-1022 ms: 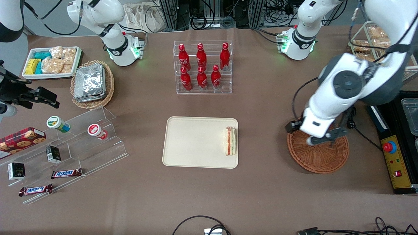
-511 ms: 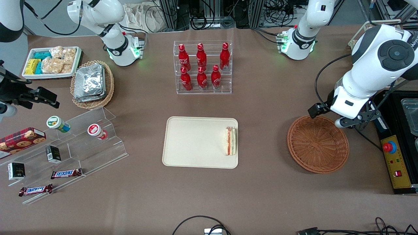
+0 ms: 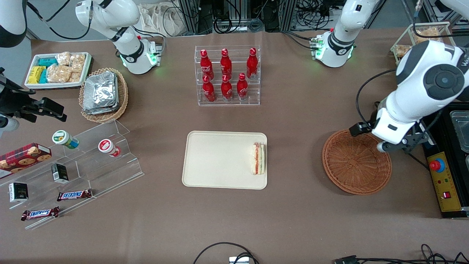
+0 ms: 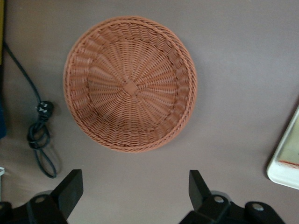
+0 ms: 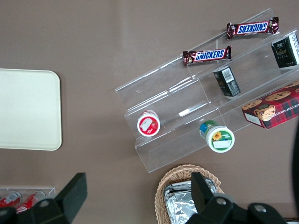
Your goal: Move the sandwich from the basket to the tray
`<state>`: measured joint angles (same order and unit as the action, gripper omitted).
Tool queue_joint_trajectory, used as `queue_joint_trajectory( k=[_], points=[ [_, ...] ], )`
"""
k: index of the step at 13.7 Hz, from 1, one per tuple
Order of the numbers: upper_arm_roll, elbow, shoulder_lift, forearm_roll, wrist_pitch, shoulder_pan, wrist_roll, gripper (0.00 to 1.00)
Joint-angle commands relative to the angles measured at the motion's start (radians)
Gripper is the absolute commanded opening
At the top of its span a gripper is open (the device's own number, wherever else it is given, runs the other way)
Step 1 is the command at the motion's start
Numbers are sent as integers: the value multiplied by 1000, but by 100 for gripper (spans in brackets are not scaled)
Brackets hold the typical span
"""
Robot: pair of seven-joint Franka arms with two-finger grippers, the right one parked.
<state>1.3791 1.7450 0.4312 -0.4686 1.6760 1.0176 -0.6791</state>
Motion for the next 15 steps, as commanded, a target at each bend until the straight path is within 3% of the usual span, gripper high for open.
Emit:
queue_joint_trajectory(
  k=[1, 5, 9, 12, 15],
  points=[
    [-125, -87, -31, 16, -53, -102, 84, 100],
    [-251, -157, -48, 56, -71, -175, 185, 100],
    [-567, -315, -77, 189, -143, -373, 367, 100],
    [-820, -248, -213, 316, -122, -547, 461, 100],
    [-1049, -45, -385, 412, -1, -745, 498, 100]
  ],
)
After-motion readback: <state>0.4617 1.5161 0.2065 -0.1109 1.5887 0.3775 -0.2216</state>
